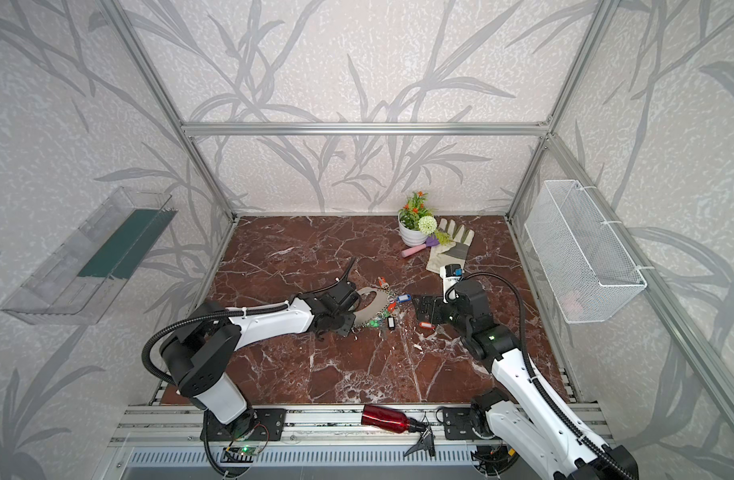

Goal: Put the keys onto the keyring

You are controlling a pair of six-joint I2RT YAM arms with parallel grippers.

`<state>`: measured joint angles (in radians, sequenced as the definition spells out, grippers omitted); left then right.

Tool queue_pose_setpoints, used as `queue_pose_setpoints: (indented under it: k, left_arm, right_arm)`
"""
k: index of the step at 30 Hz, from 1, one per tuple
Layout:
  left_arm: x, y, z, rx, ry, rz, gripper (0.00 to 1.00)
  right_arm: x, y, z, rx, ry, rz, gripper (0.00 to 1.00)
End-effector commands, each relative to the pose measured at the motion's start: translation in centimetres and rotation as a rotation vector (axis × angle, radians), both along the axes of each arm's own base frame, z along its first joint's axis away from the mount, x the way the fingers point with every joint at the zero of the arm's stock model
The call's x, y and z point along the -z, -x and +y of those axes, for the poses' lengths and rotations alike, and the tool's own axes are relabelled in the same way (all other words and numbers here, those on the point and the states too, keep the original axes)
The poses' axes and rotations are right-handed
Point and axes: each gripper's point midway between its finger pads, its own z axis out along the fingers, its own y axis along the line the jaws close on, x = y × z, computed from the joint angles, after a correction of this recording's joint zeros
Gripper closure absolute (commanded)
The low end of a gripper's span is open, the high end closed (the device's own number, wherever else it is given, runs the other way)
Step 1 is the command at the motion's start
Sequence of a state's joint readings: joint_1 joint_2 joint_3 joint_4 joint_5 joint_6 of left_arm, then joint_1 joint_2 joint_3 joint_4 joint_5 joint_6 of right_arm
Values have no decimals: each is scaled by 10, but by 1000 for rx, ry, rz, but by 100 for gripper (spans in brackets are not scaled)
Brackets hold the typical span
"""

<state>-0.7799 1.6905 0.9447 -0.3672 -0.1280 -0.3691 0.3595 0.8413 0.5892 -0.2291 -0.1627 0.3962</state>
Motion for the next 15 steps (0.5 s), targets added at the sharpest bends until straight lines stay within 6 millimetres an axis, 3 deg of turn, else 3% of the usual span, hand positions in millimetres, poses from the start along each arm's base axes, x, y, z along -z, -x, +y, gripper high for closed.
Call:
queue_pose_setpoints:
  k: [1, 8, 15]
  left_arm:
    - [-8, -5, -2, -10, -6, -18, 85]
    - [-10, -6, 1, -19, -19, -28, 85]
    - [-5, -10, 4, -40, -58, -23, 92]
  right_arm:
    - [3, 1, 1, -1, -7, 1, 0]
    - [6, -1, 3, -2, -13, 7, 0]
    - [6, -3, 4, -2, -13, 8, 0]
